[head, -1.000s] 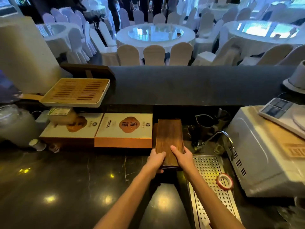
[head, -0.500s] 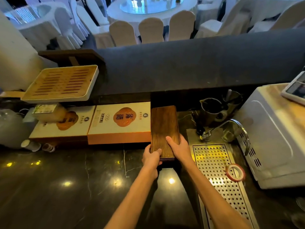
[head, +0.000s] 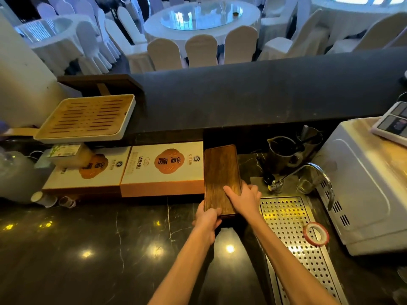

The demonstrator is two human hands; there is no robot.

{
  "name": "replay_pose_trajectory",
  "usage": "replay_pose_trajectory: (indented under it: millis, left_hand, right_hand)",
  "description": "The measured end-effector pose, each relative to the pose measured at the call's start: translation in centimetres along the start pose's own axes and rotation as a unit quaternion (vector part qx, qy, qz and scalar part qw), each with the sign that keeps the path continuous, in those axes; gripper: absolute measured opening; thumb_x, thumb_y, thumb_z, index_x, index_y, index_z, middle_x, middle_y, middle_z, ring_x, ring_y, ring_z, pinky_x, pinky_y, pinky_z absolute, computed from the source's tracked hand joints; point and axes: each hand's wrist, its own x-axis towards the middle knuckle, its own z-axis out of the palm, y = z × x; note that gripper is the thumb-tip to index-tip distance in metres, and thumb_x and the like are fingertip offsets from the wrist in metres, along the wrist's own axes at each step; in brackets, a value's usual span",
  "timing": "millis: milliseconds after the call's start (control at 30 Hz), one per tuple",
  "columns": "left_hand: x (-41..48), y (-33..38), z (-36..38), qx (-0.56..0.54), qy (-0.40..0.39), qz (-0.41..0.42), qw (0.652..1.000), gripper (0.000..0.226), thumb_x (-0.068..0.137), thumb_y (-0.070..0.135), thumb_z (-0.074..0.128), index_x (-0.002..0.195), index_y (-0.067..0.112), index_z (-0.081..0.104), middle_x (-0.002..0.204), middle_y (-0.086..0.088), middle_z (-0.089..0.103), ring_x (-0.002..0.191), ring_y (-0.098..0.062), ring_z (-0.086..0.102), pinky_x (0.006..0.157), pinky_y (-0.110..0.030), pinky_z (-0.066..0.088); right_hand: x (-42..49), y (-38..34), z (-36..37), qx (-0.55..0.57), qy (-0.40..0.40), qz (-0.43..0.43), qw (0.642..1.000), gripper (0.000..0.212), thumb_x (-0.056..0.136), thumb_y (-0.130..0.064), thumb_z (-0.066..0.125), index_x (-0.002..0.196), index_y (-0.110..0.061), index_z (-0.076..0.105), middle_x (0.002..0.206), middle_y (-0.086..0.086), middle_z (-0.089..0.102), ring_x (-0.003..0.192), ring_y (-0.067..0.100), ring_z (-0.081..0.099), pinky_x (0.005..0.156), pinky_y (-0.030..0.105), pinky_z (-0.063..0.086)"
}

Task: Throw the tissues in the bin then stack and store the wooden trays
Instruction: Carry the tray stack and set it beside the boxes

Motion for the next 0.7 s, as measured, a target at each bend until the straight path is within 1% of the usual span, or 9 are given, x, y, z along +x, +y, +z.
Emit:
replay_pose_trajectory:
  millis: [67,133,200,267,333,400,467,633,700]
  left_hand:
    - [-0.2,-0.2,0.2,0.007,0.012,0.004,1.000,0.062,0.088,-0.001,0.058,0.141,0.028,0.041,0.136,-0.013,0.046,0.119,-0.027,0.055,0.098,-0.042,0.054]
    - [-0.3,-0.3,0.3,0.007,0.025,0.008,1.000,0.065,0.087,-0.001,0.060,0.141,0.026,0.037,0.139,-0.014,0.042,0.120,-0.029,0.053,0.098,-0.042,0.054]
    - [-0.3,-0.4,0.3,-0.020,0.045,0.002,0.999,0.060,0.086,-0.001,0.062,0.136,0.018,0.036,0.138,-0.018,0.043,0.119,-0.031,0.055,0.096,-0.042,0.055]
    - [-0.4,-0.2,0.2,-0.081,0.053,-0.019,0.995,0.053,0.087,0.001,0.062,0.131,0.014,0.034,0.132,-0.022,0.049,0.111,-0.033,0.060,0.094,-0.045,0.055]
    - [-0.5,0.2,0.1,-0.132,0.032,-0.051,0.989,0.049,0.090,0.007,0.060,0.132,0.010,0.035,0.121,-0.022,0.057,0.105,-0.035,0.062,0.093,-0.050,0.053]
    - [-0.3,0.3,0.0,-0.156,-0.021,-0.085,0.984,0.048,0.093,0.014,0.057,0.138,0.008,0.042,0.121,-0.021,0.060,0.118,-0.040,0.056,0.105,-0.058,0.042]
    - [0.0,0.2,0.2,-0.197,-0.073,-0.105,0.972,0.045,0.096,0.018,0.052,0.140,0.010,0.043,0.129,-0.022,0.057,0.130,-0.043,0.047,0.113,-0.062,0.028]
    - [1.0,-0.3,0.8,-0.278,-0.105,-0.092,0.951,0.044,0.098,0.018,0.047,0.141,0.013,0.039,0.123,-0.023,0.055,0.134,-0.046,0.041,0.111,-0.067,0.027]
    - [1.2,0.0,1.0,-0.285,-0.106,-0.090,0.948,0.044,0.099,0.019,0.046,0.142,0.014,0.038,0.129,-0.025,0.053,0.135,-0.046,0.039,0.112,-0.067,0.026]
  right_hand:
    - [-0.1,0.1,0.0,0.064,-0.034,0.000,0.997,0.058,0.086,-0.052,0.059,0.134,-0.021,0.048,0.137,0.012,0.039,0.131,0.031,0.034,0.108,0.045,0.035]
    - [-0.3,0.2,0.0,0.159,-0.065,-0.030,0.985,0.051,0.089,-0.042,0.061,0.132,-0.018,0.049,0.130,0.010,0.053,0.124,0.029,0.051,0.103,0.046,0.046]
    - [-0.5,0.3,0.0,0.189,-0.068,-0.042,0.979,0.047,0.091,-0.038,0.061,0.130,-0.016,0.050,0.121,0.006,0.062,0.113,0.025,0.061,0.094,0.043,0.053]
    - [-0.6,0.4,0.1,0.204,-0.071,-0.037,0.976,0.048,0.090,-0.039,0.061,0.132,-0.018,0.049,0.120,0.003,0.063,0.110,0.021,0.062,0.092,0.040,0.053]
    - [-0.4,0.6,0.4,0.218,-0.079,-0.031,0.972,0.051,0.090,-0.040,0.060,0.134,-0.019,0.047,0.122,0.004,0.062,0.110,0.021,0.062,0.093,0.042,0.053]
    - [-0.3,0.9,0.5,0.226,-0.085,-0.026,0.970,0.052,0.090,-0.041,0.060,0.136,-0.020,0.045,0.123,0.004,0.062,0.110,0.020,0.061,0.094,0.044,0.053]
    - [-0.1,1.2,0.6,0.241,-0.093,-0.024,0.966,0.052,0.090,-0.041,0.060,0.137,-0.022,0.044,0.124,0.003,0.062,0.111,0.019,0.061,0.094,0.043,0.053]
    - [0.6,1.5,0.6,0.290,-0.129,-0.018,0.948,0.054,0.090,-0.041,0.061,0.138,-0.025,0.042,0.123,0.001,0.061,0.111,0.018,0.062,0.089,0.035,0.054]
    - [1.0,1.3,0.6,0.293,-0.133,-0.020,0.947,0.056,0.090,-0.041,0.061,0.139,-0.025,0.040,0.124,0.001,0.060,0.110,0.017,0.061,0.088,0.035,0.054]
